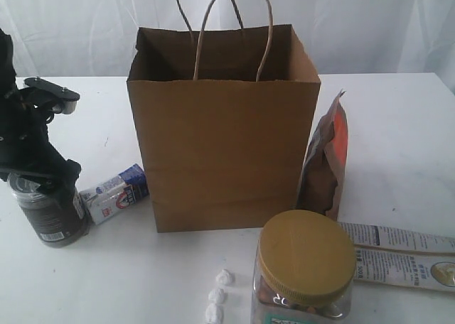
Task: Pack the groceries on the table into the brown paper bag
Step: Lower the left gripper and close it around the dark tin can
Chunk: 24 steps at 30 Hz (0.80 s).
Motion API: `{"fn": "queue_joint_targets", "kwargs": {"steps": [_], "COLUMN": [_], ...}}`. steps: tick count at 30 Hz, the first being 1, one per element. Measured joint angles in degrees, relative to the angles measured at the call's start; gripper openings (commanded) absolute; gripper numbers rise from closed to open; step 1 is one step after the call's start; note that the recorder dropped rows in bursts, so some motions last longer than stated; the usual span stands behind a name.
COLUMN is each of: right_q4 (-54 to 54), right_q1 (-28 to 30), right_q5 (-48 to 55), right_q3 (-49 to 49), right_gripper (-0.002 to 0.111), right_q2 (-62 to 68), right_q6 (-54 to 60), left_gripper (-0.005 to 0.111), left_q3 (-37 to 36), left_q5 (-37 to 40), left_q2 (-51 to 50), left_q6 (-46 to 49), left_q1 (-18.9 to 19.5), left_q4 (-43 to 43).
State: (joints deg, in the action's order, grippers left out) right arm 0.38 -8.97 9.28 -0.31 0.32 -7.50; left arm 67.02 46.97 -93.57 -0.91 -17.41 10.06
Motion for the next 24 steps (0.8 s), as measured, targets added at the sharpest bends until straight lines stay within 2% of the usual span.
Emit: {"fn": "queue_joint_targets", "kwargs": {"steps": [24], "right_q4": [0.0], "right_q1": [0.0], "right_q5": [0.0], "right_q3": [0.0], "right_gripper": [0.000], "right_q2": [0.0], "right_q6": [0.0], "left_gripper": [0.105], "left_q3": [0.0], "left_q5": [-2.7], "left_q2": [0.0], "left_q6": [-0.1], "left_q1": [0.0], "left_q4": [-1.6]}}
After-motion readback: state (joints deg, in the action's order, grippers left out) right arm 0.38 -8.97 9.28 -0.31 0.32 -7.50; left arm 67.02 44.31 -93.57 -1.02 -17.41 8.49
